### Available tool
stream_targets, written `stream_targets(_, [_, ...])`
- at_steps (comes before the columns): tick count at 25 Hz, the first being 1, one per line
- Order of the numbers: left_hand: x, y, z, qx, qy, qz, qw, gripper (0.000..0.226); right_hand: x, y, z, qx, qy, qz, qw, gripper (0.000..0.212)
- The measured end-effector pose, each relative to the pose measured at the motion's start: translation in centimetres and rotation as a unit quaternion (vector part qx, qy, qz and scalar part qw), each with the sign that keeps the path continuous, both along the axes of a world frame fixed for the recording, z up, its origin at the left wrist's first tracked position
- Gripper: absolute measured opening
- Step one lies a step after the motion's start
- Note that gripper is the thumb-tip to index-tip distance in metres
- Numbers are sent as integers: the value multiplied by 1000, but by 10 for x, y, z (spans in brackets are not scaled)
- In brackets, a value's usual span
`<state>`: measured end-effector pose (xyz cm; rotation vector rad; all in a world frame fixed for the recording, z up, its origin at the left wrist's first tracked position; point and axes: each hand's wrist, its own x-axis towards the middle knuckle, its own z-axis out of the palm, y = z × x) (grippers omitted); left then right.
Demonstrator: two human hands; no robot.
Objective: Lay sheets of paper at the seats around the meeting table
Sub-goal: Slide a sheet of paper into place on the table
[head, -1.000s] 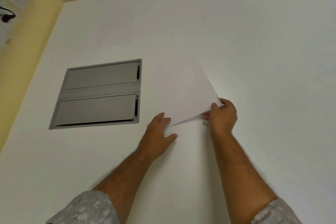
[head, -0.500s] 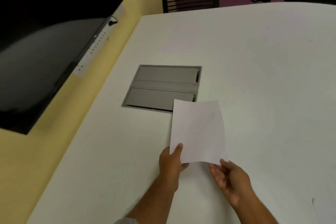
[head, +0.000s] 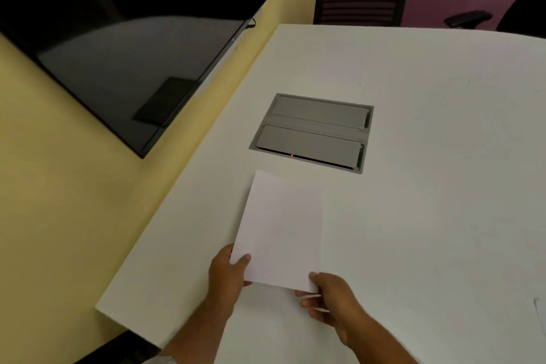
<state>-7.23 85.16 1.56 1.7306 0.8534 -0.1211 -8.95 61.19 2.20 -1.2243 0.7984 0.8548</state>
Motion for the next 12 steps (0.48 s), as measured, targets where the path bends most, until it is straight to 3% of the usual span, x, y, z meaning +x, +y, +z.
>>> stream_targets(4, [-23,50,-25,84,45,-112,989,54,-27,53,-21,40,56,-5,998,37])
stream_targets(6, [-31,64,-36,264,57,-215,939,78,-35,74,-29,58,67,-44,995,42])
stream_targets(8, [-39,68,-43,385,26,-311,869,83,-43,86,-33,29,65,-30,997,41])
stream_targets(10, [-47,62,-49,389,0,-415,822,71,-49,89,-32,-36,47,24,998,35])
stream_targets(12, [-55,61,-56,366,8,-456,811,68,-52,85,-33,-147,-34,132,980,28])
